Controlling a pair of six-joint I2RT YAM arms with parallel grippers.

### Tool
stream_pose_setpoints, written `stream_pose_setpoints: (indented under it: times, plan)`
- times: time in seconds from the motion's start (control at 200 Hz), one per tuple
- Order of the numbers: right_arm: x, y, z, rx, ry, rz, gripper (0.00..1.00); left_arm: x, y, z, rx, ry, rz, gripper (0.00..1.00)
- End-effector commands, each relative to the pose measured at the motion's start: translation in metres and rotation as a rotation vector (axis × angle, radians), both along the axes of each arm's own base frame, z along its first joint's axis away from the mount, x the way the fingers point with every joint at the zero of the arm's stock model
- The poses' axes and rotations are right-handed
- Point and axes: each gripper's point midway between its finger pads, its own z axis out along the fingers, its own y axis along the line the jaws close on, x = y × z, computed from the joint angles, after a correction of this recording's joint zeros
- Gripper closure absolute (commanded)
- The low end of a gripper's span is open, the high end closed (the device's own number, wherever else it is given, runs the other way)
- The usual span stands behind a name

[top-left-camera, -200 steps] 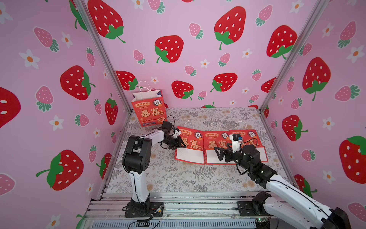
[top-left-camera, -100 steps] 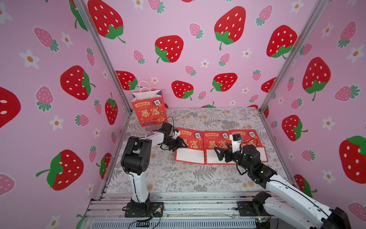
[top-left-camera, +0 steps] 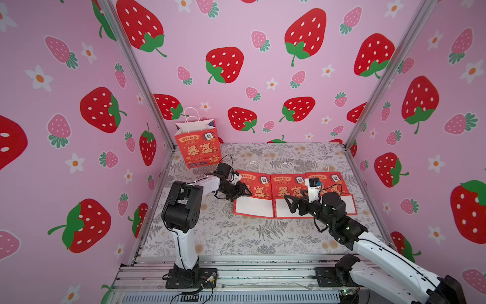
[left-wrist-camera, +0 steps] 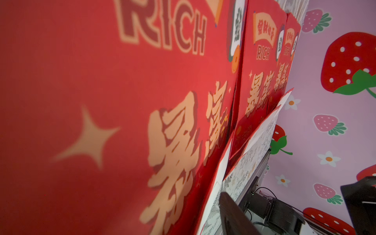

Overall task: Put away the paper bag
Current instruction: Place the paper bag at the center of the board.

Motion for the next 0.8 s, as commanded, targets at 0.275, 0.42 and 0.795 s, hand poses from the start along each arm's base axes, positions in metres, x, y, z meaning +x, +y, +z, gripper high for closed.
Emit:
stream_pose_setpoints:
  times: [0.275,0.42,0.795]
  plan:
    - [0.000,-0.002,0.003,0.008,-0.021,0.002,0.01,-0.010,0.019,0.009,0.110,-0.036,0.000,0.01]
    - [0.000,-0.001,0.002,0.009,-0.019,0.004,0.01,-0.012,0.039,0.024,0.189,-0.088,0.026,0.01]
    - [-0.001,0.001,0.001,0.014,-0.018,0.013,0.01,-0.010,0.087,0.092,0.355,-0.439,0.165,0.01]
